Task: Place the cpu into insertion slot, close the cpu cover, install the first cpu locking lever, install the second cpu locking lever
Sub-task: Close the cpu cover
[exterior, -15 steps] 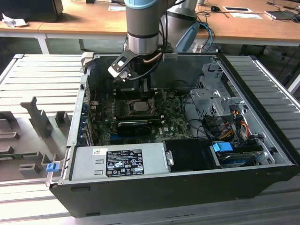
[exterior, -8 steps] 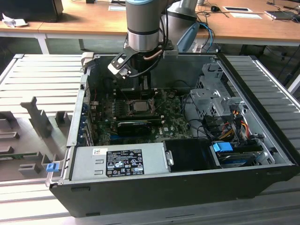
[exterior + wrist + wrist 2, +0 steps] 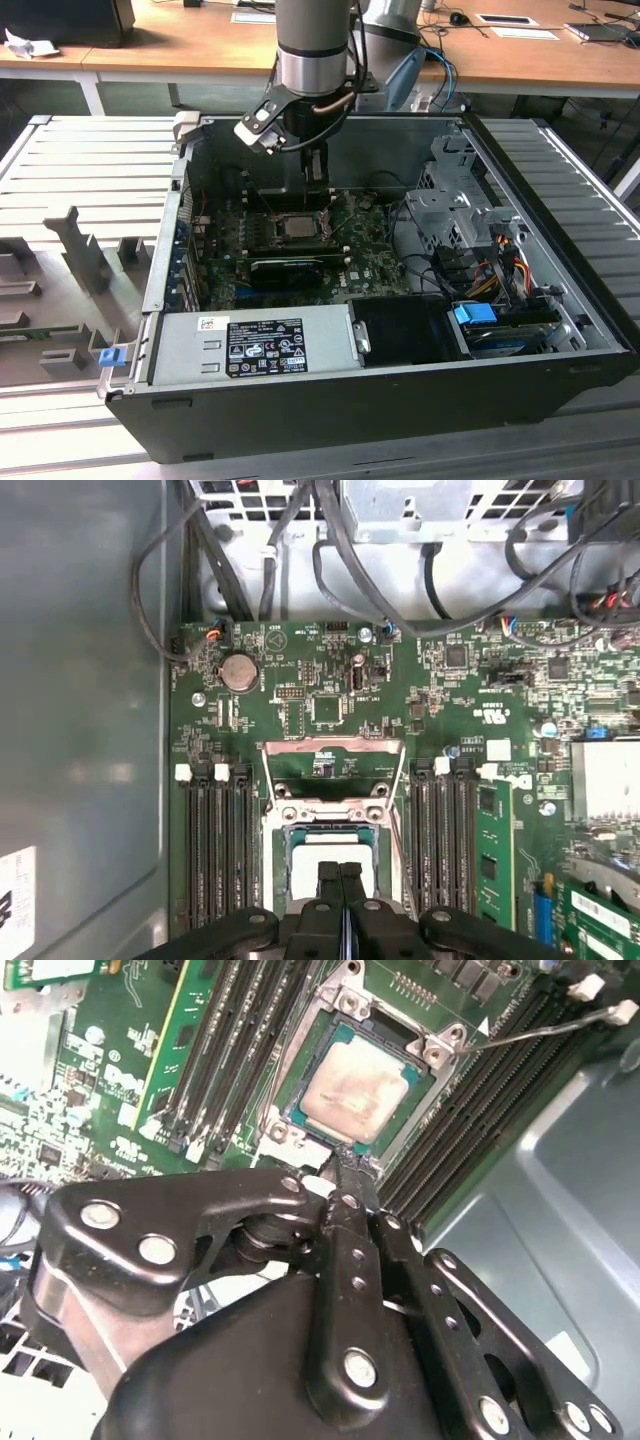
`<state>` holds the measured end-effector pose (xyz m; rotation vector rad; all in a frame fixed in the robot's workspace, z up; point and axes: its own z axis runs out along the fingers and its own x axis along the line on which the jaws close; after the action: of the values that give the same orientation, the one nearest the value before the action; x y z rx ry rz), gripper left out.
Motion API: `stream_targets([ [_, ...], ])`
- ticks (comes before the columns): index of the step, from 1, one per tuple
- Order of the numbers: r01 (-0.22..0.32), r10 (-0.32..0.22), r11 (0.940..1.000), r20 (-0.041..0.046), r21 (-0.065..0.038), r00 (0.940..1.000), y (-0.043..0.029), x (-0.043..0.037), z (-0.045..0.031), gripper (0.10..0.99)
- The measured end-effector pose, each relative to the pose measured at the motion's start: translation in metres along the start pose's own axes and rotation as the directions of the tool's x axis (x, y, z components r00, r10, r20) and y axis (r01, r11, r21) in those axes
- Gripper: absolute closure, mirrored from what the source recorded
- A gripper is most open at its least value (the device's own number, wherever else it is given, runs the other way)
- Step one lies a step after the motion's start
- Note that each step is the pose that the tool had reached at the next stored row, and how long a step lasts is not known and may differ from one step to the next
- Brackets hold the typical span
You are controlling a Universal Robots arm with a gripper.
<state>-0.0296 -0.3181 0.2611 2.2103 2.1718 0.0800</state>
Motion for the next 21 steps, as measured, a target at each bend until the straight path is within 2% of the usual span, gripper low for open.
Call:
stream_targets([
  [3, 0.0, 0.0, 1.0, -0.0003, 0.0, 1.0, 0.0009, 0.0001, -0.0013, 0.98],
  [10, 0.0, 0.0, 1.0, 0.0006, 0.0, 1.0, 0.0135, 0.0004, -0.0047, 0.98],
  [15, 0.0, 0.0, 1.0, 0.0015, 0.002, 1.0, 0.0319, 0.0006, -0.0036, 0.98],
  [19, 0.0, 0.0, 1.0, 0.0017, 0.006, 1.0, 0.0425, 0.0008, -0.003, 0.98],
  [21, 0.0, 0.0, 1.0, 0.0015, 0.009, 1.0, 0.0436, 0.0009, -0.0029, 0.98],
])
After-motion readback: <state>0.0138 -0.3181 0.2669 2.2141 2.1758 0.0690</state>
